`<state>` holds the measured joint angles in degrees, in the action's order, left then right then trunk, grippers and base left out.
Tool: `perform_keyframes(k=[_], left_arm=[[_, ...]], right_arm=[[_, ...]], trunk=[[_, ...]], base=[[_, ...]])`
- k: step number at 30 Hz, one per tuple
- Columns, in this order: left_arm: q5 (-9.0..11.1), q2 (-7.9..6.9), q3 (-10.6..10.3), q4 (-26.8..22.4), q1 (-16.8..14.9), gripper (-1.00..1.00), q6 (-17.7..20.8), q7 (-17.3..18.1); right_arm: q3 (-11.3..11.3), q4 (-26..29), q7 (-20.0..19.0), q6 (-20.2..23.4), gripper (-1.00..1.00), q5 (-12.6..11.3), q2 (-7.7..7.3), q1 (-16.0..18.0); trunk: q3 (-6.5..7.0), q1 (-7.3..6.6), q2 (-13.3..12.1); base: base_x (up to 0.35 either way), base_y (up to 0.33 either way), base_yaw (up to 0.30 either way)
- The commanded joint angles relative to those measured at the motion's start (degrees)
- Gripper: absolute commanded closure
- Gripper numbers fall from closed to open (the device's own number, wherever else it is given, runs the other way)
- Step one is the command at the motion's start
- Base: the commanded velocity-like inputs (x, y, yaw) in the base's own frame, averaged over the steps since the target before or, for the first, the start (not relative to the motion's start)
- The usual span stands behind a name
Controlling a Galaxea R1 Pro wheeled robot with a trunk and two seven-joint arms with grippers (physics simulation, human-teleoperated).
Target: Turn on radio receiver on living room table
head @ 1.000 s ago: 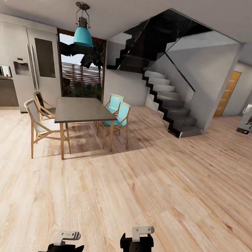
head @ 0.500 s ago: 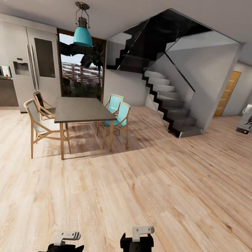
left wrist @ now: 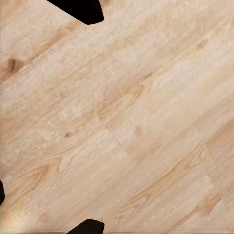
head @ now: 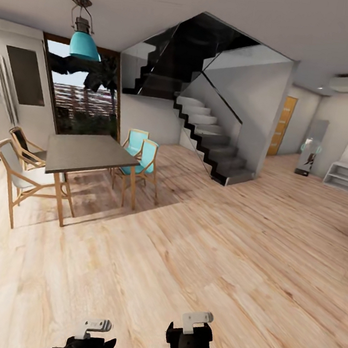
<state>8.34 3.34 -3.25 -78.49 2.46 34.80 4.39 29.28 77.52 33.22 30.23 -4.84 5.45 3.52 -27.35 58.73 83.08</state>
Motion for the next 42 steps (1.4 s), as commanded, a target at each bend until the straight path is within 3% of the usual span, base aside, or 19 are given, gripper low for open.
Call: perform_keyframes(k=[1,9,42], left_arm=[[0.01,0.0,0.0,0.0,0.0,-1.0,0.0,0.0],[0.01,0.0,0.0,0.0,0.0,-1.0,0.01,-0.04],[0.01,0.0,0.0,0.0,0.0,-1.0,0.06,-0.01]], right_arm=[[0.0,0.0,0.0,0.0,-1.0,0.0,0.0,0.0],[-1.72,0.0,0.0,0.0,-1.0,0.0,0.0,0.0],[-1.84,0.0,-0.01,0.0,-1.0,-0.08,0.0,0.0]], trunk=[[0.05,0.0,0.0],[0.44,0.0,0.0],[2.09,0.0,0.0]], base=[[0.0,0.0,-0.297],[0.0,0.0,-0.297],[0.0,0.0,-0.295]])
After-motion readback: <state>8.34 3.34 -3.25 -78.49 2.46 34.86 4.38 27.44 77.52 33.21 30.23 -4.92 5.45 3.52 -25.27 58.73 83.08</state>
